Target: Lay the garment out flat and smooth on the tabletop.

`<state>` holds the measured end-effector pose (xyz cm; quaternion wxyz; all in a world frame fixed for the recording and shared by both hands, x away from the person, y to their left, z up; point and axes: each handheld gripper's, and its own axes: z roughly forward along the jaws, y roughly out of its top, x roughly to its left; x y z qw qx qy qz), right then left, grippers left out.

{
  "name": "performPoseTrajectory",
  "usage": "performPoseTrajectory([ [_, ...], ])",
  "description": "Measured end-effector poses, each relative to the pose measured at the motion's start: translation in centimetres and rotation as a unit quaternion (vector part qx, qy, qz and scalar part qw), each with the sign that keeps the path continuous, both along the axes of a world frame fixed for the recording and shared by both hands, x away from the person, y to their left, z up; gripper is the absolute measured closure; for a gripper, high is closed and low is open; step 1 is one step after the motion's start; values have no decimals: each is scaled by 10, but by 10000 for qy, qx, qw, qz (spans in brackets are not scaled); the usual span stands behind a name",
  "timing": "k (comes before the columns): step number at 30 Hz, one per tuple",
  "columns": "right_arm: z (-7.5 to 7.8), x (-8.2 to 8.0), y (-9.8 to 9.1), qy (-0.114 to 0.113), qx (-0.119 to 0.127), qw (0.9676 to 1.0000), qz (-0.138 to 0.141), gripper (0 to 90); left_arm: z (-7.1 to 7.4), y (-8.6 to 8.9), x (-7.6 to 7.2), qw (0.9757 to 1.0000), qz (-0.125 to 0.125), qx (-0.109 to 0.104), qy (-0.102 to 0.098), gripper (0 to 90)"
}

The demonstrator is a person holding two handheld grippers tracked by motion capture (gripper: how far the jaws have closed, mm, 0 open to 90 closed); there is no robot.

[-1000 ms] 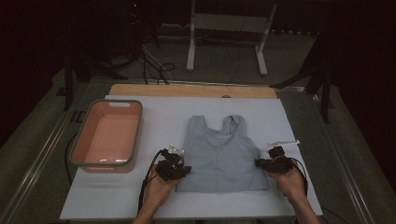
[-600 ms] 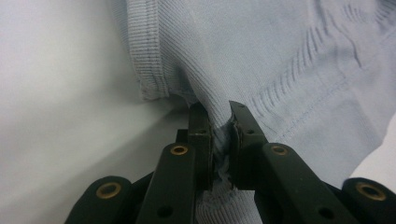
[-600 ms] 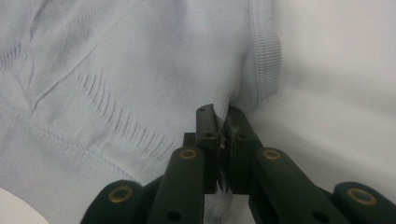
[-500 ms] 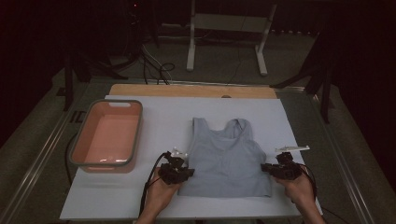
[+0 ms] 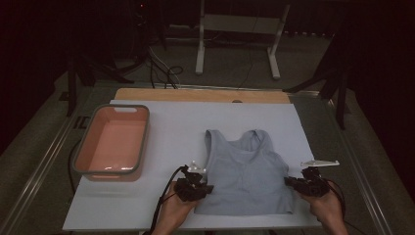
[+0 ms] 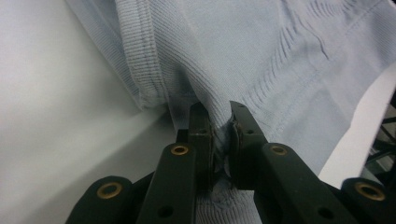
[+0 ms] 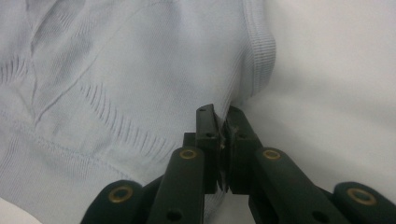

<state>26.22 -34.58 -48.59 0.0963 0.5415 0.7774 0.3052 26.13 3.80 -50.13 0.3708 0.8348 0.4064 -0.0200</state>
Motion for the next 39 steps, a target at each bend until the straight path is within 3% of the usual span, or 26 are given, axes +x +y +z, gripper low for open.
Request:
performPoseTrajectory([
  [5, -1, -4, -5, 27, 53, 10000, -29, 860, 1, -1, -4, 10000, -61, -21, 6, 825],
  [14, -1, -3, 5, 30, 21, 9999, 153, 853, 3, 11, -7, 10000, 51, -43, 18, 825],
  [16, 0, -2, 9, -4, -11, 9998, 203, 808, 3, 13, -8, 10000, 46, -67, -25, 819],
  [19, 5, 0, 10, -135, -4, 9997, 183, 678, 5, 14, -9, 9997, 1, -202, -160, 733],
  [23, 13, 3, 13, -360, 61, 9991, 237, 538, 7, 15, -9, 9984, -81, -342, -439, 512],
  [27, 16, 6, 21, -517, 37, 9982, 297, 449, 9, 14, -10, 9976, -57, -393, -571, 403],
  [32, 18, 12, 31, -712, -77, 9970, 300, 397, 13, 16, -13, 9956, 57, -413, -839, 313],
  [39, 21, 27, 41, -900, -88, 9956, 260, 395, 18, 20, -14, 9933, 125, -458, -1051, 283],
])
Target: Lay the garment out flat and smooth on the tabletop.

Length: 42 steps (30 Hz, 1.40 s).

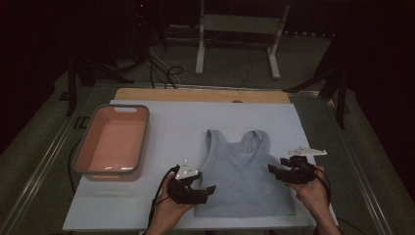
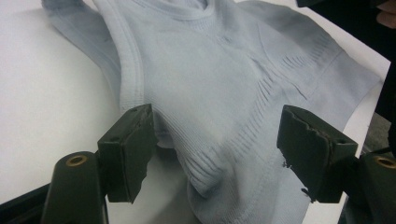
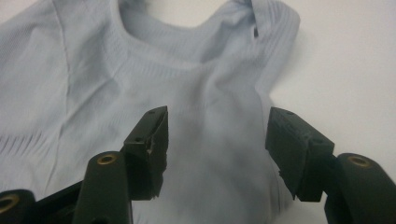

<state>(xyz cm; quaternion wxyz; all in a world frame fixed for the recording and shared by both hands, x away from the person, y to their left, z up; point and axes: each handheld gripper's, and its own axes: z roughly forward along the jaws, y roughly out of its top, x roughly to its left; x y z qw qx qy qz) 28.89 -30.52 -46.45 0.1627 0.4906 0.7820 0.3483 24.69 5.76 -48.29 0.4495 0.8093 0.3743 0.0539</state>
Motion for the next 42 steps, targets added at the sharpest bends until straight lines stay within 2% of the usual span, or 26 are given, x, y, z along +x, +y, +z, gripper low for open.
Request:
performPoseTrajectory([
  [4, 0, 8, 5, -57, 3, 10000, -39, 401, -1, 1, 1, 10000, 25, -13, 6, 282],
  [8, -6, 22, 10, -73, -151, 9998, -75, 431, -2, 1, 2, 10000, 57, -13, 12, 287],
  [11, -15, 34, 11, 41, -365, 9992, -187, 442, -3, 1, 3, 10000, 61, 9, 23, 290],
  [15, -24, 44, 9, 199, -527, 9981, -258, 460, -6, 1, 7, 9999, 83, 33, 59, 298],
  [17, -26, 46, 8, 295, -533, 9978, -268, 558, -7, 1, 8, 9999, 75, 36, 83, 304],
  [20, -27, 46, 7, 426, -527, 9975, -189, 779, -9, 0, 9, 9999, 68, 54, 104, 308],
  [22, -27, 43, 5, 415, -463, 9979, -198, 871, -9, -1, 9, 9999, 54, 55, 112, 309],
  [27, -21, 35, 0, 236, -357, 9988, -232, 897, -9, -1, 9, 9999, 39, 30, 131, 316],
  [31, -18, 32, -4, 179, -420, 9986, -278, 897, -10, -2, 9, 9999, 27, 37, 134, 317],
  [34, -20, 34, -6, 219, -358, 9988, -258, 668, -10, -2, 9, 9999, 29, 33, 132, 317],
  [36, -22, 38, -5, 244, -405, 9984, -317, 572, -10, -2, 8, 9999, 27, 36, 133, 317],
  [39, -26, 42, -2, 324, -416, 9982, -300, 503, -9, -2, 8, 9999, 29, 13, 123, 316],
  [40, -30, 47, 2, 389, -492, 9976, -303, 468, -9, -2, 8, 9999, 25, 13, 123, 316],
  [42, -33, 50, 5, 474, -543, 9969, -312, 470, -9, -2, 8, 9999, 17, 9, 127, 317],
])
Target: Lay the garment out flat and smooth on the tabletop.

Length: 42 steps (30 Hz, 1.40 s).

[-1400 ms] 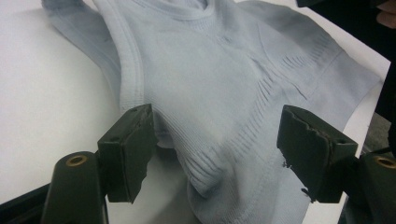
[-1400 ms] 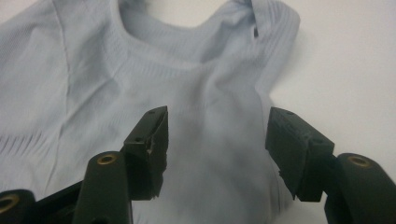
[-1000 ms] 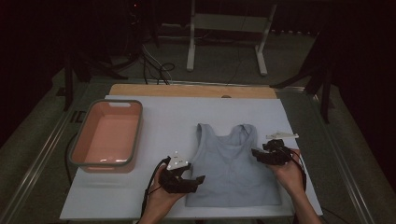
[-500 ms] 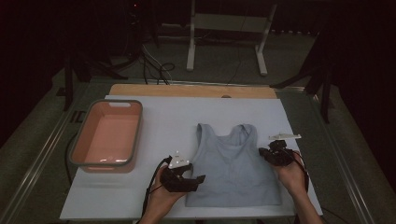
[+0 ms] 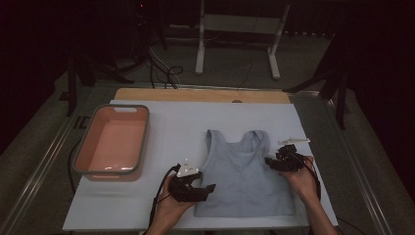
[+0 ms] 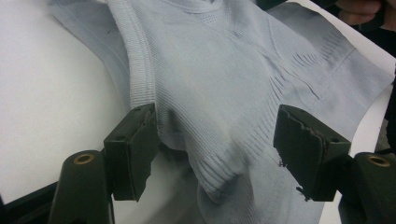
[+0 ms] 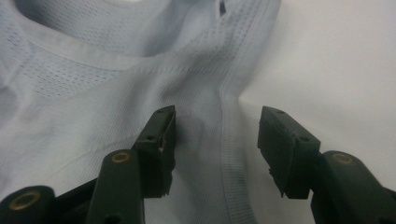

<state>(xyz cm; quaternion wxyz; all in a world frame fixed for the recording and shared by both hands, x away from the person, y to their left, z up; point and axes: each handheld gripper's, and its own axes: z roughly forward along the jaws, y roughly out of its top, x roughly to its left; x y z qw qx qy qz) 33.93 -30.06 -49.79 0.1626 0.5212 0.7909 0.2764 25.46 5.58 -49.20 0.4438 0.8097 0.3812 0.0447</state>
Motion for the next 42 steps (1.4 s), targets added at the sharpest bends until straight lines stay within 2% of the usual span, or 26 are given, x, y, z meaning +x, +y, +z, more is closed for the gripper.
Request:
performPoseTrajectory([
  [2, -1, 1, 1, 63, -8, 10000, -29, 480, 0, 0, 0, 10000, 3, 2, -6, 317],
  [3, -3, 3, 1, 122, 0, 9999, -35, 530, 0, 0, 0, 10000, 5, 4, -11, 317],
  [4, -3, 3, 1, 122, 0, 9999, -35, 530, 0, 0, 0, 10000, 5, 4, -11, 317],
  [5, -4, 3, 1, 196, 28, 9998, -26, 595, 0, 0, 0, 10000, 4, -5, -12, 317],
  [6, -4, 3, 2, 241, -32, 9997, -36, 729, 0, 0, -1, 10000, 2, -4, -14, 317],
  [7, -4, 3, 1, 279, 10, 9996, -32, 782, 0, 0, 0, 10000, 4, -6, -14, 318],
  [11, 1, -2, 3, 113, 44, 9999, 15, 830, 0, 0, -1, 10000, 1, -3, -13, 318],
  [16, 12, -9, 4, -241, 130, 9996, 119, 825, 0, -1, -1, 10000, 8, -4, -4, 318],
  [19, 18, -13, 1, -341, 299, 9988, 157, 823, 0, -1, -1, 10000, 11, -2, -2, 318],
  [22, 20, -15, -2, -357, 262, 9989, 152, 820, 0, -1, -1, 10000, 10, 3, -5, 318],
  [28, 10, -13, -7, -87, -61, 9999, 28, 811, -1, -1, -1, 10000, 0, 16, -6, 320],
  [31, 4, -11, -4, 63, -351, 9994, -18, 803, -1, -1, -1, 10000, -2, 21, -5, 321],
  [33, 3, -11, -2, 103, -416, 9991, -41, 792, -1, -1, -1, 10000, 2, 20, -7, 321],
  [34, 1, -10, -2, 144, -508, 9986, -13, 776, 0, -1, -1, 10000, 1, 12, -9, 321],
  [35, 1, -10, 0, 137, -644, 9978, -36, 716, 0, -1, -1, 10000, 5, 4, -11, 321],
  [36, 1, -10, 0, 127, -655, 9978, -63, 680, 0, -1, -1, 10000, 4, 1, -13, 321],
  [38, 5, -9, 1, 48, -585, 9982, -101, 604, 0, -1, -1, 10000, 0, 5, -17, 321],
  [40, 6, -9, 2, 10, -554, 9984, -110, 576, 1, -1, -1, 10000, -3, 2, -33, 322],
  [42, 14, -7, 6, -191, -428, 9989, -75, 520, 1, -1, -1, 10000, -5, -8, -38, 321],
])
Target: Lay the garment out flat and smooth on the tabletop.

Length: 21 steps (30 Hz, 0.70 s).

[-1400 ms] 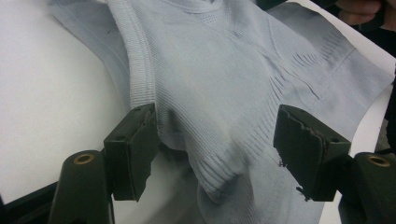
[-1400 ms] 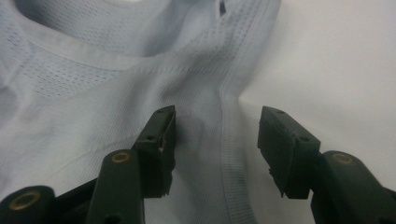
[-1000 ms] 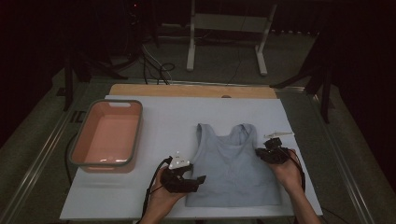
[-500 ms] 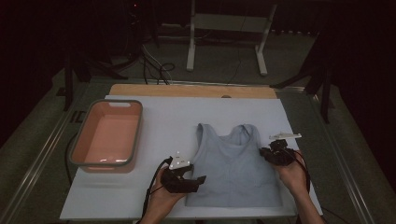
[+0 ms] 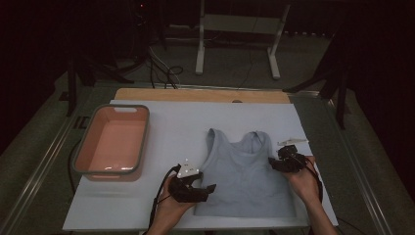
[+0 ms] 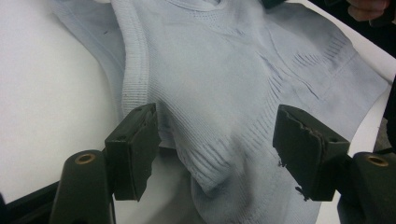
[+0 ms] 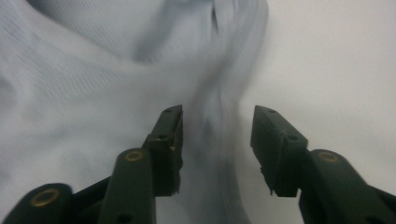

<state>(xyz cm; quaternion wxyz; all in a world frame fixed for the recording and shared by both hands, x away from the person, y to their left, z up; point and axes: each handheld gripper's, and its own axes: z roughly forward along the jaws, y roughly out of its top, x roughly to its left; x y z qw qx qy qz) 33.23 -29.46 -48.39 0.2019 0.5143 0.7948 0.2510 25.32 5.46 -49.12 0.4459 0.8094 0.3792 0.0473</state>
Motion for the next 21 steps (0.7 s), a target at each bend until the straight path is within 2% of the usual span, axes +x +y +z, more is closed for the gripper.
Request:
performPoseTrajectory([
  [4, 6, 5, 10, -166, 108, 9998, 64, 486, 0, 1, 0, 10000, 12, -28, -8, 317],
  [10, 8, 13, 25, -307, 254, 9991, 134, 495, 2, 3, 0, 10000, 48, -71, -36, 314],
  [15, 2, 20, 30, -227, 379, 9990, 77, 485, 1, 3, 0, 10000, 37, -68, -41, 315],
  [21, -10, 27, 31, 8, 339, 9994, -57, 476, 1, 3, 0, 10000, 37, -67, -22, 314],
])
